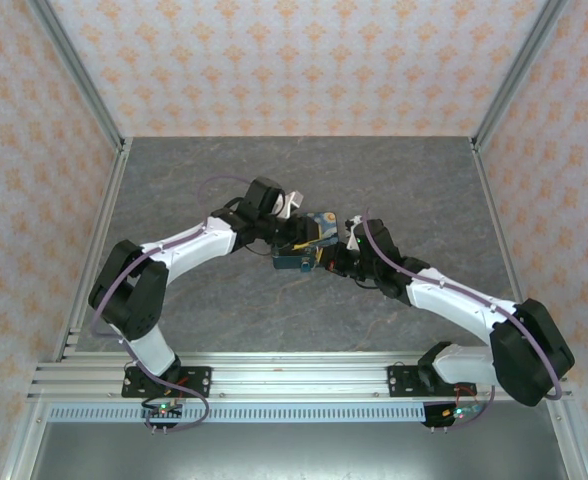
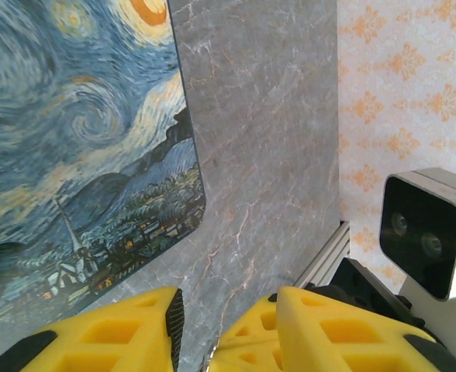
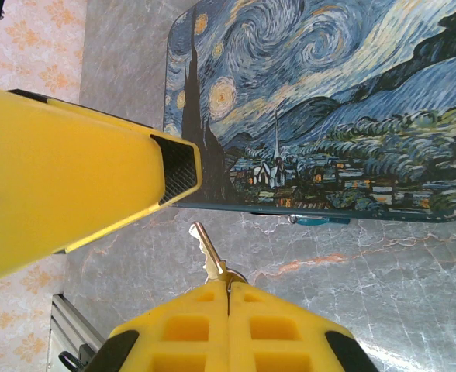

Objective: Unlock the padlock with the key

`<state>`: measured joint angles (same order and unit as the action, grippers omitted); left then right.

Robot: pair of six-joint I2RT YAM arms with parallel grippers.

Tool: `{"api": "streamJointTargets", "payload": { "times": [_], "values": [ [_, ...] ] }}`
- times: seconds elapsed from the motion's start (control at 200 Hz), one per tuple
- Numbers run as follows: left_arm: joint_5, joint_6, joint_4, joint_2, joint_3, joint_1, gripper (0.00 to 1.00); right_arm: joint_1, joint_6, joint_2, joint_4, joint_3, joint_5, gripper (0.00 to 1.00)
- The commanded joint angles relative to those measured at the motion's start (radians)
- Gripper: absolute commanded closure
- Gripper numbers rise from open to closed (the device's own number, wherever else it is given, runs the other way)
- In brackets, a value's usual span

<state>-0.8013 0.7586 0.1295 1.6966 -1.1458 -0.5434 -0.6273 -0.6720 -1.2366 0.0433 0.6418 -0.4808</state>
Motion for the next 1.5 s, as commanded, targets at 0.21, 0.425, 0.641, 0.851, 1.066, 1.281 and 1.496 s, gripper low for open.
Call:
{"api": "streamJointTargets", "payload": {
  "times": [0.21, 0.425, 0.641, 0.851, 1.066, 1.281, 1.496],
  "values": [
    [-0.033, -0.027, 0.007, 0.031, -0.025, -0.018, 0.72, 0.006, 0.001, -0.004, 0.026, 0.035, -0.004, 1.00],
    [-0.036, -0.030, 0.011, 0.034, -0.026, -0.023, 0.75, 0.005, 0.001, -0.006, 0.026, 0.036, -0.001, 1.00],
    [-0.037, -0.033, 0.017, 0.037, -0.025, -0.029, 0.84, 0.005, 0.000, -0.007, 0.028, 0.035, 0.001, 1.00],
    [-0.038, -0.035, 0.021, 0.037, -0.026, -0.032, 0.84, 0.005, -0.003, -0.007, 0.033, 0.030, 0.007, 1.00],
    [-0.037, -0.038, 0.025, 0.037, -0.025, -0.036, 0.90, 0.005, -0.005, -0.008, 0.034, 0.027, 0.011, 1.00],
    [-0.021, -0.044, 0.033, 0.036, -0.026, -0.037, 1.00, 0.013, -0.003, -0.004, 0.023, 0.036, 0.010, 1.00],
    [0.031, -0.047, 0.020, 0.028, -0.064, -0.020, 1.00, 0.106, -0.075, 0.111, 0.036, 0.010, -0.006, 0.49]
  ]
}}
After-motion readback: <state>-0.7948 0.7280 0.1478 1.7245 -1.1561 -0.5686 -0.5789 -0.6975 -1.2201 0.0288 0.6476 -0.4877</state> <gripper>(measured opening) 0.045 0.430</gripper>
